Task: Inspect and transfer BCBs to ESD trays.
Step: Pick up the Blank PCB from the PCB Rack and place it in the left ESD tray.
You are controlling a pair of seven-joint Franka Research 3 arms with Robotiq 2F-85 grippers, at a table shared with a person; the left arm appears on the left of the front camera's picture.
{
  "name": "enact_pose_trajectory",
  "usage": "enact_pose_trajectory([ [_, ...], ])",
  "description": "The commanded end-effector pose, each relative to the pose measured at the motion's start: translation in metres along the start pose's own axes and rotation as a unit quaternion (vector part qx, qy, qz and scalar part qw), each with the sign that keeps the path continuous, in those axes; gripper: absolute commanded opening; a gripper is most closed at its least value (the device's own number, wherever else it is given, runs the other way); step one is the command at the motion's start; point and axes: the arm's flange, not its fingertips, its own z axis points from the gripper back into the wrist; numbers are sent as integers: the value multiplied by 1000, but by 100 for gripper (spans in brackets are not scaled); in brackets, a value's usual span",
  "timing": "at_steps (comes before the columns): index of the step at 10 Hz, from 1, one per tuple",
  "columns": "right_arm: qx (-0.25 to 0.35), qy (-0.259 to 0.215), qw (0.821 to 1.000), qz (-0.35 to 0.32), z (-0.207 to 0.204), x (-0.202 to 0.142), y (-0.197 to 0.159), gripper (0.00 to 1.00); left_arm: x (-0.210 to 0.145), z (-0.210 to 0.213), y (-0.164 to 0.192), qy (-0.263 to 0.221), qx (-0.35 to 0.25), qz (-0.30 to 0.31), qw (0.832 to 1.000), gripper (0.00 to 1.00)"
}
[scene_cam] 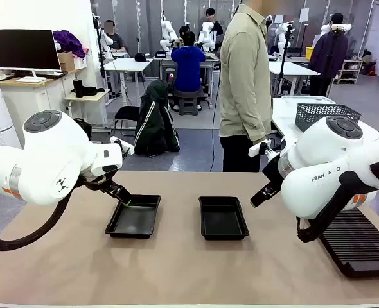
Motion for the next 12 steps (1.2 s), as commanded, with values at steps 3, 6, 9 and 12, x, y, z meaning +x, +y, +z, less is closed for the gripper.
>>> enact_pose_trajectory([
  [3,0,0,1000,0,0,0,0,100,0,0,0,0,0,0,1000,100],
  [6,0,0,1000,0,0,0,0,100,0,0,0,0,0,0,1000,100],
  [9,0,0,1000,0,0,0,0,100,0,0,0,0,0,0,1000,100],
  [12,25,-1,999,-44,19,-3,-5,100,-2,19,11,-11,-49,-7,999,100],
])
